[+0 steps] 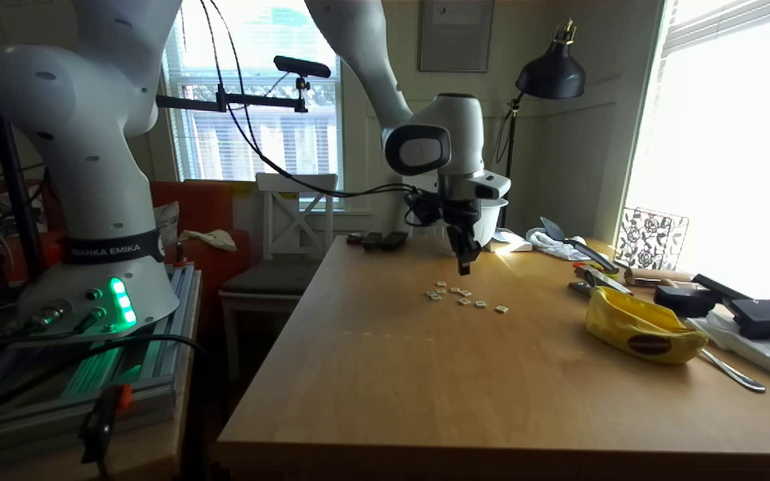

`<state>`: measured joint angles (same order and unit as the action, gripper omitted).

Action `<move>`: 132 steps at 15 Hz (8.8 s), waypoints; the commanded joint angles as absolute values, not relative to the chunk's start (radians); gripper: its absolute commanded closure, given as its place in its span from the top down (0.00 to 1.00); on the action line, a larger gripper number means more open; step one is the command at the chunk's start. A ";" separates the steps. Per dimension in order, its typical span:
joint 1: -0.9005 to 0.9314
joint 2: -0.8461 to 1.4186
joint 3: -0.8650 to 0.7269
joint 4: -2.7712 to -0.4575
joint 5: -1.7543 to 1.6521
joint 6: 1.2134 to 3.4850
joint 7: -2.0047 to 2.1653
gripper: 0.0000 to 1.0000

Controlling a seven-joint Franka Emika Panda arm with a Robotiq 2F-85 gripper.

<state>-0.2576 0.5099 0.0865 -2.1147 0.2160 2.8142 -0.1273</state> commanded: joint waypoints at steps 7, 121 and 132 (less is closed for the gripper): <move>-0.212 0.621 0.043 -2.010 0.194 2.792 -0.102 0.00; -0.215 0.473 0.000 -2.299 -0.329 2.859 -0.990 0.00; -0.220 0.472 0.006 -2.308 -0.319 2.903 -1.006 0.00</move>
<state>-0.2091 0.4899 -0.0026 -2.2812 -0.3167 2.8778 -0.9878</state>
